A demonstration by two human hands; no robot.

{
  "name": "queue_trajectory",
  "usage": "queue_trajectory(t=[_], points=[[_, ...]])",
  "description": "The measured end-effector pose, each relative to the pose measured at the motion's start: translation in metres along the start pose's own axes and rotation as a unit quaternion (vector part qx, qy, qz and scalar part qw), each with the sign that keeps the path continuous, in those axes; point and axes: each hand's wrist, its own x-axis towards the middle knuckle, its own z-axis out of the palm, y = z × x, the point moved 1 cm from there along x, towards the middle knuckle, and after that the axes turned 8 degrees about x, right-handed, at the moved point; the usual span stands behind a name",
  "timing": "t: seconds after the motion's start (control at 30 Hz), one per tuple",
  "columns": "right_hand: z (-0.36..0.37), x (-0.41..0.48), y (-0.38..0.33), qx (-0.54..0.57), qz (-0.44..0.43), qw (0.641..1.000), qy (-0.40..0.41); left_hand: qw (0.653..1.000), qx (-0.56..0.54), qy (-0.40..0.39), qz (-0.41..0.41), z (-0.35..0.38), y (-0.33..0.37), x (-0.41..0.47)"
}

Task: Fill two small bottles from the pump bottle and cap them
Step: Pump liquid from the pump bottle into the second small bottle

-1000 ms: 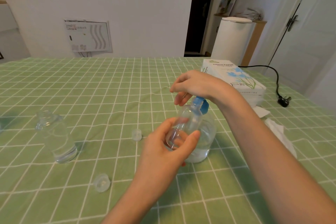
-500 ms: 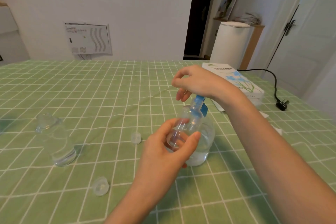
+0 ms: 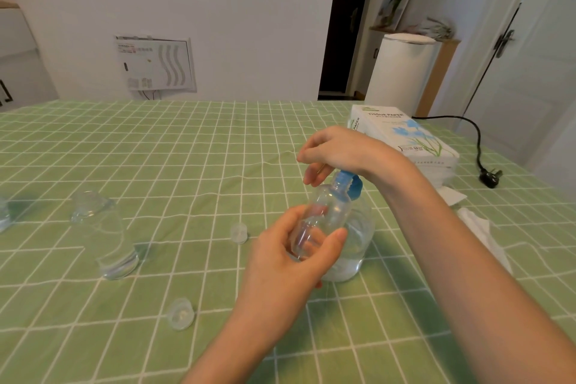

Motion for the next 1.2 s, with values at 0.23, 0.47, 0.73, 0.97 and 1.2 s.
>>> queue_trajectory(t=[0.23,0.47,0.73,0.97,1.2], points=[[-0.004,-0.004,-0.005,-0.019,-0.011,1.0,0.022,1.0,0.004,0.002,0.01,0.001,0.001,0.001],[-0.01,-0.003,-0.012,-0.047,-0.021,0.998,0.028,1.0,0.009,0.008,0.019,0.001,0.005,0.002],[-0.004,-0.003,-0.006,-0.027,-0.011,0.999,0.017,1.0,0.006,0.003,0.008,-0.001,0.003,0.002],[0.0,-0.003,-0.003,-0.016,-0.002,1.0,0.011,1.0,0.015,0.003,0.007,-0.002,0.001,0.001],[-0.009,-0.004,-0.011,-0.051,-0.026,0.998,0.031,1.0,0.014,0.009,0.014,0.0,0.003,0.003]])
